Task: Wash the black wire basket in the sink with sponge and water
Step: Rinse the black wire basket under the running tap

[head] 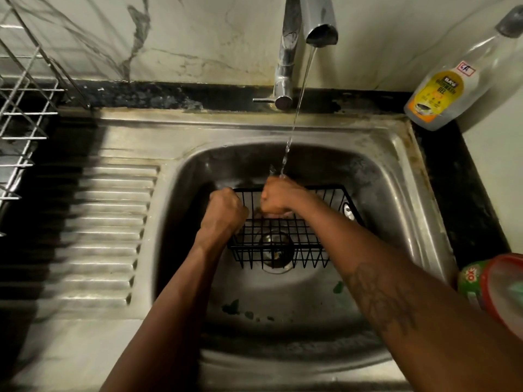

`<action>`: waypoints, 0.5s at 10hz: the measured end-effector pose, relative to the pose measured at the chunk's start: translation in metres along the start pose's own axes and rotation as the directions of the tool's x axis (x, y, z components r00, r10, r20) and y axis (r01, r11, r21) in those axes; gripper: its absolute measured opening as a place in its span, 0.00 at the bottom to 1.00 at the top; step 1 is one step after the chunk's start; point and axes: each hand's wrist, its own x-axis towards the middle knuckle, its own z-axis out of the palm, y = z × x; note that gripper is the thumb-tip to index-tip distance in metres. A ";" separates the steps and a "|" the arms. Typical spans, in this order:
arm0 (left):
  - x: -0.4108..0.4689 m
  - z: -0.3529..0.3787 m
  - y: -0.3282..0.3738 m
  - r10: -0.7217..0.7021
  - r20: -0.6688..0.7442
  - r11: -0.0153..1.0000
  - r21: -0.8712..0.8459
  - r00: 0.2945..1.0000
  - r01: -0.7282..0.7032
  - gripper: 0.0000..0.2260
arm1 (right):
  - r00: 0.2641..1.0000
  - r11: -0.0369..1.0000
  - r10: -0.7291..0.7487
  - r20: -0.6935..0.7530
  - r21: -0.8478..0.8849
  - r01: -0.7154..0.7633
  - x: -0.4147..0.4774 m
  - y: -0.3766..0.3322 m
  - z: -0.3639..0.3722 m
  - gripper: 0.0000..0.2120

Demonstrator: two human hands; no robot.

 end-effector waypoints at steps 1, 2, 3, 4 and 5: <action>-0.007 -0.002 0.001 -0.104 0.048 0.975 -0.190 0.993 0.111 0.08 | 0.996 0.990 -0.053 -0.071 0.130 0.062 0.008 -0.029 0.013 0.13; -0.004 -0.009 -0.005 -0.033 0.093 0.992 -0.121 0.995 0.044 0.07 | 0.994 0.981 -0.098 -0.037 0.162 0.103 0.005 -0.023 0.019 0.16; -0.005 -0.017 -0.014 -0.049 0.073 0.996 -0.071 0.996 0.054 0.08 | 1.000 0.992 0.006 -0.028 0.123 -0.003 0.009 0.024 0.017 0.10; -0.002 -0.022 -0.013 -0.040 0.054 0.996 -0.073 0.998 0.043 0.06 | 0.975 0.975 0.194 -0.112 0.128 -0.179 0.008 0.053 0.009 0.13; -0.010 -0.021 -0.003 -0.069 0.117 0.997 0.050 0.991 0.063 0.04 | 0.990 0.990 0.136 -0.038 0.052 -0.134 -0.001 0.047 0.008 0.15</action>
